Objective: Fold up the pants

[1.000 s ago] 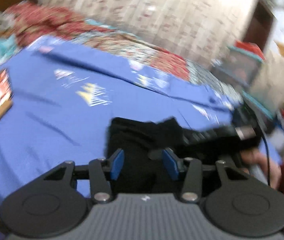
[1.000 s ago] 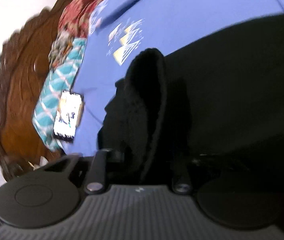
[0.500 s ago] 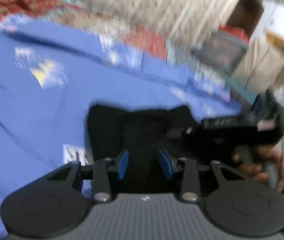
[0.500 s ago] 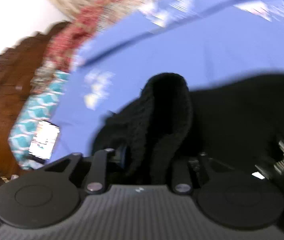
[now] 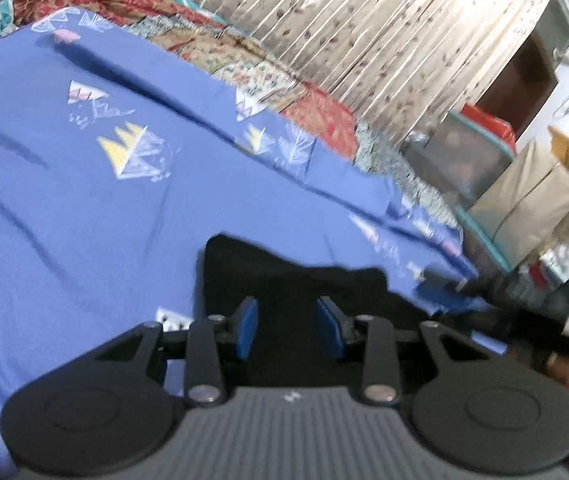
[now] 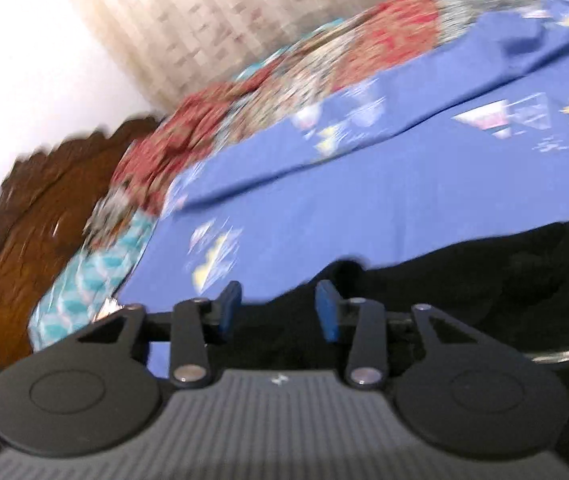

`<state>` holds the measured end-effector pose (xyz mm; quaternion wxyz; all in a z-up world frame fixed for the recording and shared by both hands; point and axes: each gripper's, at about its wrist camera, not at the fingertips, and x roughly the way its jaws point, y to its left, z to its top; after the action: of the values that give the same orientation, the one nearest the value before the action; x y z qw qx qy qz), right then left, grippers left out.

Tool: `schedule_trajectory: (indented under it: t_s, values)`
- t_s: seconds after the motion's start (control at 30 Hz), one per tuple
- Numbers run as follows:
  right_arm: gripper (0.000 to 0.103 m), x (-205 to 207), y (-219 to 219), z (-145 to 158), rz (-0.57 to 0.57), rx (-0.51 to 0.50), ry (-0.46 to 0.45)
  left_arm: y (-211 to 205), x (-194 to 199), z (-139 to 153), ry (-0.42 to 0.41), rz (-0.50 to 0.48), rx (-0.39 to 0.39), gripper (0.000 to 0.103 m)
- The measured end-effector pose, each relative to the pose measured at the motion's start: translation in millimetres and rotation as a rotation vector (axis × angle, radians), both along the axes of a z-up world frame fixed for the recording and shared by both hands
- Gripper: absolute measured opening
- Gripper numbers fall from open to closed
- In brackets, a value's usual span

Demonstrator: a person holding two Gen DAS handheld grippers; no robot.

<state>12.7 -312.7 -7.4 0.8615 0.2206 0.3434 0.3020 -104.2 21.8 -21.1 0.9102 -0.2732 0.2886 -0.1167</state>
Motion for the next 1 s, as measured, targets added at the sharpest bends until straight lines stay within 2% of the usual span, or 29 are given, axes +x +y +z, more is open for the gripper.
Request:
schedule_trajectory:
  t_s: [0.1,0.17,0.2,0.27,0.33,0.4,0.5,0.63,0.7,0.8,0.83,0.87,0.93,1.0]
  values:
    - [0.034,2.0,22.3,-20.1,0.065,-0.070,0.065,-19.7,12.5,3.0,-0.005,-0.051,0.041,0.032]
    - [0.032,8.5,28.4,-49.6,0.069,-0.111,0.195,-36.9,21.3,0.5,0.003,-0.092,0.075,0.032]
    - [0.023,9.8,23.9,-66.2,0.043,-0.086,0.233,-44.8,25.2,-2.2,0.012,-0.111,0.090,0.032]
    - [0.021,12.3,11.5,-68.9,0.017,-0.025,0.261,-58.7,28.9,-6.9,0.038,-0.136,0.126,0.032]
    - [0.026,15.7,-2.3,-58.8,0.007,0.012,0.273,-66.4,27.3,-9.6,0.047,-0.148,0.159,0.032]
    - [0.035,11.8,-18.4,-44.1,-0.037,0.034,0.207,-64.2,17.2,-11.0,0.048,-0.140,0.176,0.035]
    - [0.042,6.1,-43.5,-34.9,-0.088,0.054,0.161,-50.9,4.9,-10.3,0.066,-0.090,0.197,0.047]
    - [0.046,-3.9,-52.2,-43.5,-0.077,0.058,0.193,-42.0,-7.0,-17.2,0.132,-0.092,0.194,0.062]
    - [0.057,-6.6,-42.0,-47.7,-0.048,0.037,0.211,-40.9,-10.3,-23.8,0.160,-0.089,0.178,0.063]
    - [0.058,-5.2,-24.8,-58.6,-0.004,-0.028,0.261,-40.7,-8.3,-30.5,0.177,-0.057,0.154,0.056]
    - [0.054,-1.9,-14.4,-63.5,0.017,-0.021,0.290,-40.2,-6.1,-32.5,0.183,-0.048,0.153,0.041]
    - [0.031,-1.0,-12.1,-66.3,0.052,0.008,0.316,-40.2,-2.0,-33.4,0.182,-0.046,0.157,0.024]
    - [0.025,-1.0,-8.6,-68.5,0.090,0.069,0.376,-34.1,-0.3,-30.7,0.179,-0.039,0.139,0.014]
    - [0.023,-4.1,-11.2,-60.3,0.120,0.128,0.368,-26.5,-2.8,-18.5,0.136,-0.021,0.150,0.012]
